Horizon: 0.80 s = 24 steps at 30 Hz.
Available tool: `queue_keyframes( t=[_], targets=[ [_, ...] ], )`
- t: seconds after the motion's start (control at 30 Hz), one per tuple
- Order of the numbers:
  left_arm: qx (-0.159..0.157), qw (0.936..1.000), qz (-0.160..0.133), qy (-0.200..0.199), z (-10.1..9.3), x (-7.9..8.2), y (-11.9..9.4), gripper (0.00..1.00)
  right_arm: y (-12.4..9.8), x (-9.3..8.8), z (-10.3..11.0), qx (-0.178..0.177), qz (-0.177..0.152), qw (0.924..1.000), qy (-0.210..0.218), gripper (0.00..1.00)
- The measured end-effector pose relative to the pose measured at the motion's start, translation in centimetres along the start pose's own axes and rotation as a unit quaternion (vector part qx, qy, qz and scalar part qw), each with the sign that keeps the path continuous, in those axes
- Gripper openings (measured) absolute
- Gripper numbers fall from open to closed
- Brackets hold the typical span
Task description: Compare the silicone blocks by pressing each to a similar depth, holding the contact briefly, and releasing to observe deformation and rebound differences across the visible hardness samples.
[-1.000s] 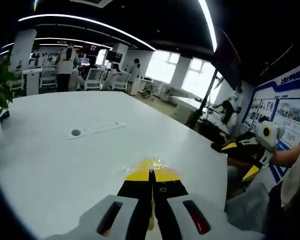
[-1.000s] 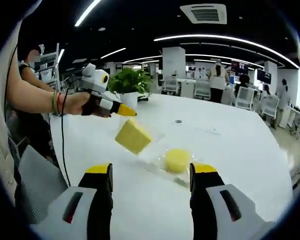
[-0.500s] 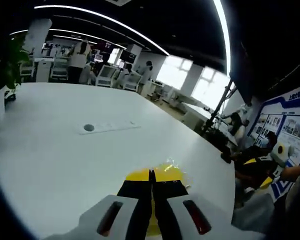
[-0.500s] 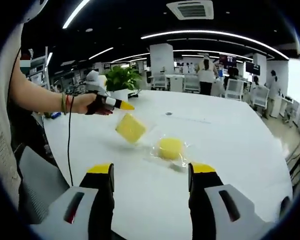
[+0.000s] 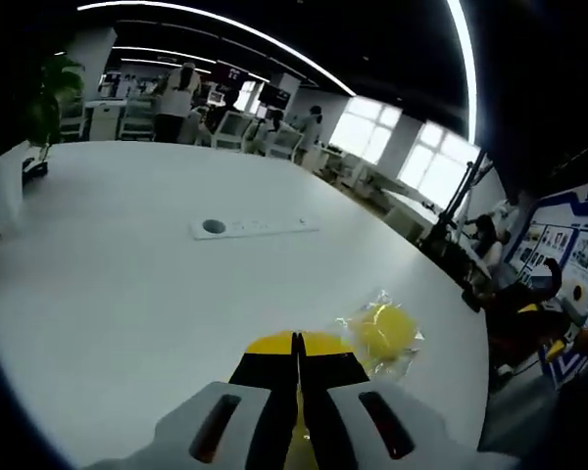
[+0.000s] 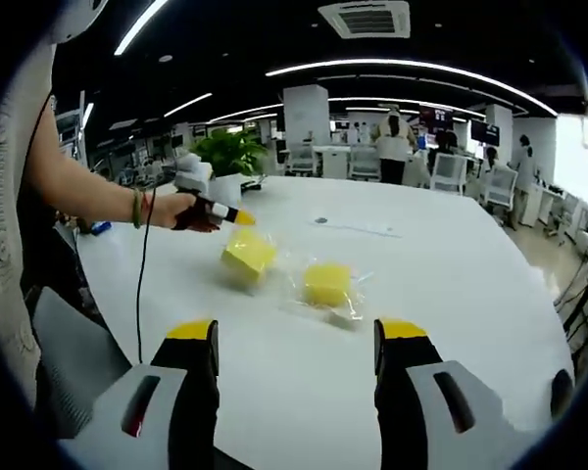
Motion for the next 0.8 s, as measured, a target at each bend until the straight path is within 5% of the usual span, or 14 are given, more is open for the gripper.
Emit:
queue_keyframes(
  t=[0.27,0.8],
  targets=[
    [0.015,0.9997,0.012,-0.016,2.4,-1.4,0.5,0.00,0.0,0.3,0.6,-0.003,-0.011,0.9999,0.009,0.56],
    [0.023,0.9990,0.027,-0.027,3.8,-2.6,1.7,0.00,-0.3,0.0,0.1,-0.014,0.009,0.9998,0.012,0.54]
  ],
)
Point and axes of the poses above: the point that each gripper's makers call its tool centre point, and the gripper's own axes: y roughly forward along the fingers, z roughly to its left, x roughly out of its top, the point moved 9 cm from there along -y, roughly backward along the fingers
